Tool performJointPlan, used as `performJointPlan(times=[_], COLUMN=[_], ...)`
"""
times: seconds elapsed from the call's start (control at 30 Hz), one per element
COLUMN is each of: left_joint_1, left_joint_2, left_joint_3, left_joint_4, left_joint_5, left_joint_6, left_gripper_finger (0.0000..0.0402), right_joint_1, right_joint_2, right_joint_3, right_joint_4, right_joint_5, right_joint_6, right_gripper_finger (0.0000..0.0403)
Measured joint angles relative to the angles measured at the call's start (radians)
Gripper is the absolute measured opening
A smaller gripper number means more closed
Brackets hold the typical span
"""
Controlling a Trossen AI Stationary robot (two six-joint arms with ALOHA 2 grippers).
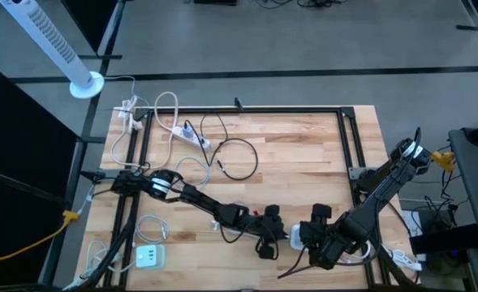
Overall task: Insert USB
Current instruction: Insert the right white charger cable into the bottom right white outlet extension
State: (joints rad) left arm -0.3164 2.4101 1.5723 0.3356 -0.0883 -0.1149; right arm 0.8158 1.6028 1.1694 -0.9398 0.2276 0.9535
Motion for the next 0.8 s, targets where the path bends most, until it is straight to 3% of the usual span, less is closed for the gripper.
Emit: performJointPlan(times=[0.63,0.8], left_joint_1=[0.000,-0.009], left_joint_2=[0.003,-0.057], left_joint_3=[0.003,0.004], left_joint_4=[0.008,-0.081], left_joint_5=[0.009,0.007], left_joint_6=[0.042,0.017], left_gripper_finger=[0.0018,0.0072], right_joint_1=[0.000,0.000], right_joint_2=[0.000,0.001], right_joint_3=[-0.001,-0.001], right_joint_4=[0.003,0.006], right_joint_5=[0.001,0.003], right_joint_6=[-0.007,-0.012], right_gripper_finger=[0.0294,0.0294])
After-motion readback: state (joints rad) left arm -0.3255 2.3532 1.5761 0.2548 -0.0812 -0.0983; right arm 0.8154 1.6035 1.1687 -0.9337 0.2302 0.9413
